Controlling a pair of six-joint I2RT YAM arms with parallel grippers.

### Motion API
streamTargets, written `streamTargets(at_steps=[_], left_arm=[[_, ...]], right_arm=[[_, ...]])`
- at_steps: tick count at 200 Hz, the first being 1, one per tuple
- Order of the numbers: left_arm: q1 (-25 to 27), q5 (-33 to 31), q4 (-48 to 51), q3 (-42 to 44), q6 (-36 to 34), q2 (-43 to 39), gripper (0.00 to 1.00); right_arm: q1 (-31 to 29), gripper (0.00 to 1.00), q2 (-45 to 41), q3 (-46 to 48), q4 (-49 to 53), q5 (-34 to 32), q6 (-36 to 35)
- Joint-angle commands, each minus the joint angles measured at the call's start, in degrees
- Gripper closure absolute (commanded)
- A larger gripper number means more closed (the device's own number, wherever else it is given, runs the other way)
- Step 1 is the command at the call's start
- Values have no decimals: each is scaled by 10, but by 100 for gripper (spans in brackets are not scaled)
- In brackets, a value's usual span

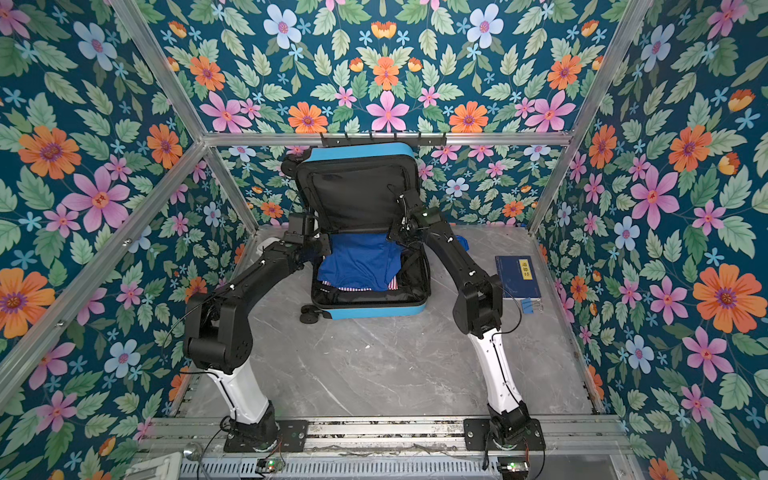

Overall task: Pack the luggage
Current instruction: 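Lower the blue cloth onto the striped shirt and open both grippers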

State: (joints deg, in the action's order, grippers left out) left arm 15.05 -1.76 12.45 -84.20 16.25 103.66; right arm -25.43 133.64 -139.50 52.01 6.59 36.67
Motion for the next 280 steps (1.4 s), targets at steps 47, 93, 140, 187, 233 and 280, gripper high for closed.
streamTargets(at_steps=[47, 93, 140, 187, 233, 280], left_arm=[[1, 9, -8, 40, 14, -37, 50], [17, 128, -58, 90, 34, -50, 55], [28, 157, -60, 100, 47, 22, 58], [27, 155, -60, 80, 54, 74, 60], [27, 150, -40, 65, 39, 31, 58], [28, 166, -24, 105, 29, -121, 49]], right_arm=[[-29, 53, -11, 11, -25, -1, -49], [-38, 71, 52, -2, -22, 30, -27], [-38, 73, 96, -1, -4, 26, -4], [-37, 69, 110, -13, 10, 22, -3], [-37, 57, 43, 8, -1, 21, -27], [-35, 39, -143, 173, -53, -13, -82]])
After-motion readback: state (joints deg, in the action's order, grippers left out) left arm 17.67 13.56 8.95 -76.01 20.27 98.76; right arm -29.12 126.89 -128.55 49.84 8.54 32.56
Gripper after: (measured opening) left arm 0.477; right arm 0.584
